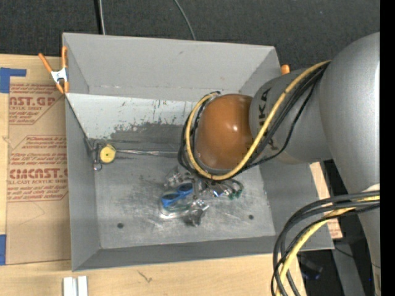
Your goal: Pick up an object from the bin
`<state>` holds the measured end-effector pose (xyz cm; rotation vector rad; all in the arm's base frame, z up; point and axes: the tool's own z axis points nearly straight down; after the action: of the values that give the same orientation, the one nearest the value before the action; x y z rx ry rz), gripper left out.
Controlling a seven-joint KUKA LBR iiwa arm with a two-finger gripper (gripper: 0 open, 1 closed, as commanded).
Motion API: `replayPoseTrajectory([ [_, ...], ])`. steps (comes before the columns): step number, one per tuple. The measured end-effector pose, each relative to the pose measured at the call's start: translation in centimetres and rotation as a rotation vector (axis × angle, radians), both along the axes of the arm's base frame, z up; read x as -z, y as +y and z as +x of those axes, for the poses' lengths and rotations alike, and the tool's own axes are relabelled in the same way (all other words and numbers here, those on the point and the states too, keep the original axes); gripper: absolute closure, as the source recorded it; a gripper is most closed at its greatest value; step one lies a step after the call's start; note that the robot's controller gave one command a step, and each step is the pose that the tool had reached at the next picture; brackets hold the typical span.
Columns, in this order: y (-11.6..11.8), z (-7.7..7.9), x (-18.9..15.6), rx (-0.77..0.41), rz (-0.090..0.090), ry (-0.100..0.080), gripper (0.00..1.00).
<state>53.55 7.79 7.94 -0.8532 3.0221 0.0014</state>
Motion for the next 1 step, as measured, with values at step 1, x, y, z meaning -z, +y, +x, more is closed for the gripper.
replayPoseTrajectory([
  [1,0.00,-0.01,-0.12,0.001,0.000,0.001,1.00],
])
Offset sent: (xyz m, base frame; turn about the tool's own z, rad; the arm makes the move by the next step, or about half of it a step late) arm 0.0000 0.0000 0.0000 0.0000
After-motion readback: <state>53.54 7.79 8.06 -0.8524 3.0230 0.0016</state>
